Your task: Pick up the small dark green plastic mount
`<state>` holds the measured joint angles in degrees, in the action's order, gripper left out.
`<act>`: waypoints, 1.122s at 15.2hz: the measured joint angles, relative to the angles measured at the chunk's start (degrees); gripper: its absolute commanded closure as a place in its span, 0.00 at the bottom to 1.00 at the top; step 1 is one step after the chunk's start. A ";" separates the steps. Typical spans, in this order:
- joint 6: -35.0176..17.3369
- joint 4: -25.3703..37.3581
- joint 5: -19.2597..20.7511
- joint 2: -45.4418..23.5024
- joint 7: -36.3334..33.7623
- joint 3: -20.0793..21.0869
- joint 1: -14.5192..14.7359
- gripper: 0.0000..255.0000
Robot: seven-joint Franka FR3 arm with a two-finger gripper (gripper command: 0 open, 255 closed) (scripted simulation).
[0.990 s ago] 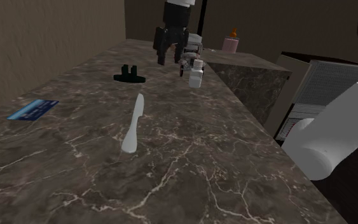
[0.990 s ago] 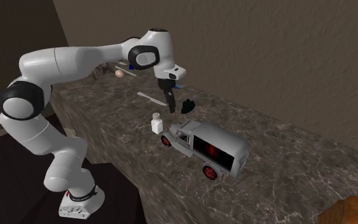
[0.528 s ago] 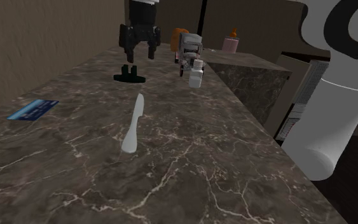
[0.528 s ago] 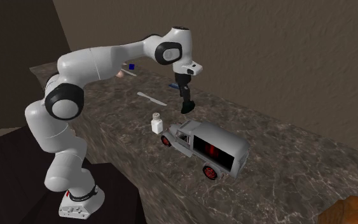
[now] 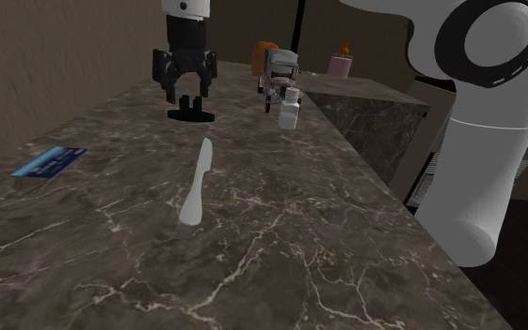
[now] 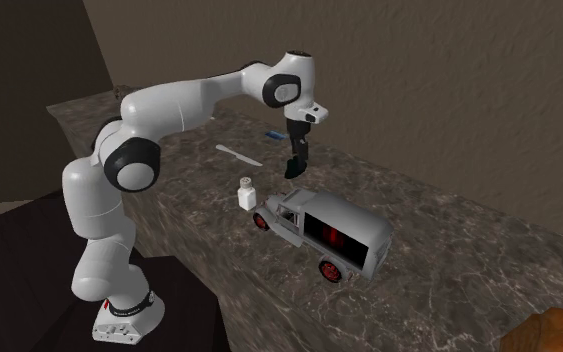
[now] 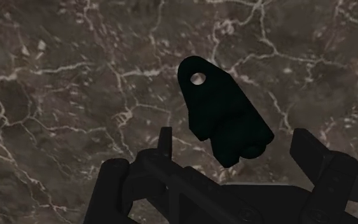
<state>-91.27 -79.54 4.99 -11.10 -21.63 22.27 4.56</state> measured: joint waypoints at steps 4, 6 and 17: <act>-2.81 -3.41 -0.27 0.64 0.17 -0.12 -0.34 1.00; -3.16 -3.84 -0.33 0.80 0.22 -0.13 -0.39 1.00; -1.56 -1.89 -0.17 0.40 0.20 -0.10 -0.26 1.00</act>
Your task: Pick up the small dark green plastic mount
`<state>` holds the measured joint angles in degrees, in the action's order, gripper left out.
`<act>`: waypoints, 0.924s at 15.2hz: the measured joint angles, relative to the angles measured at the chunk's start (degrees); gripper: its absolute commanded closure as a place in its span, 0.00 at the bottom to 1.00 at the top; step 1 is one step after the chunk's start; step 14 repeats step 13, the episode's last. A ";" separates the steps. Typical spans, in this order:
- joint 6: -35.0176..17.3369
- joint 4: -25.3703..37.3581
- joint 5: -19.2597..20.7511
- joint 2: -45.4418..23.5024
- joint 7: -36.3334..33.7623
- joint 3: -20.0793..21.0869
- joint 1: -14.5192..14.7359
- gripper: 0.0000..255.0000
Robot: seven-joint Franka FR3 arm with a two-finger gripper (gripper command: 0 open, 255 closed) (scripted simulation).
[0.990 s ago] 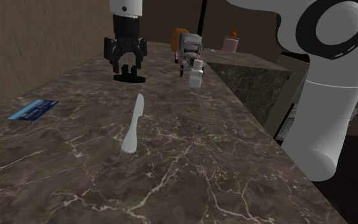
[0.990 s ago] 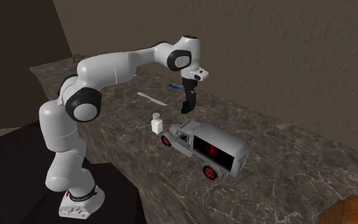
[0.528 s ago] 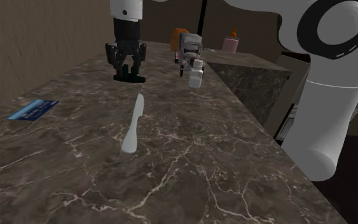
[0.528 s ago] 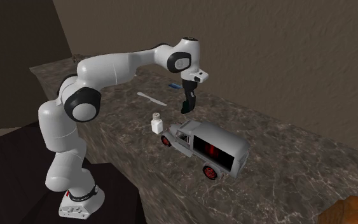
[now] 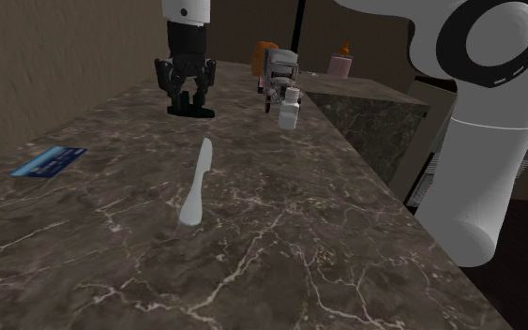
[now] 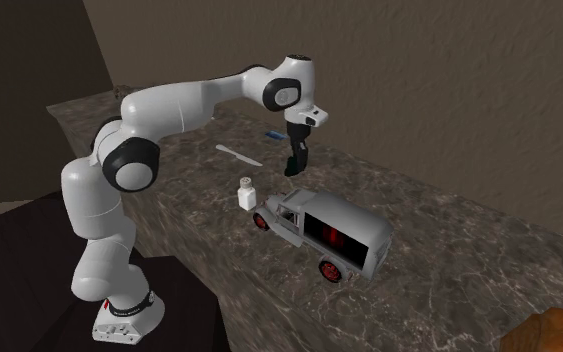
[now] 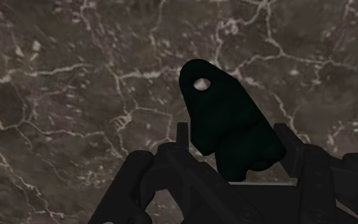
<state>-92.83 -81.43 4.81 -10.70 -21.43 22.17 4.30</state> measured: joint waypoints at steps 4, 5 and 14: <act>3.70 4.92 0.51 -1.30 -0.19 0.13 0.49 1.00; 4.56 6.10 0.64 -1.64 -0.17 0.13 0.57 1.00; 12.02 16.66 2.08 -4.96 -0.77 0.44 2.13 1.00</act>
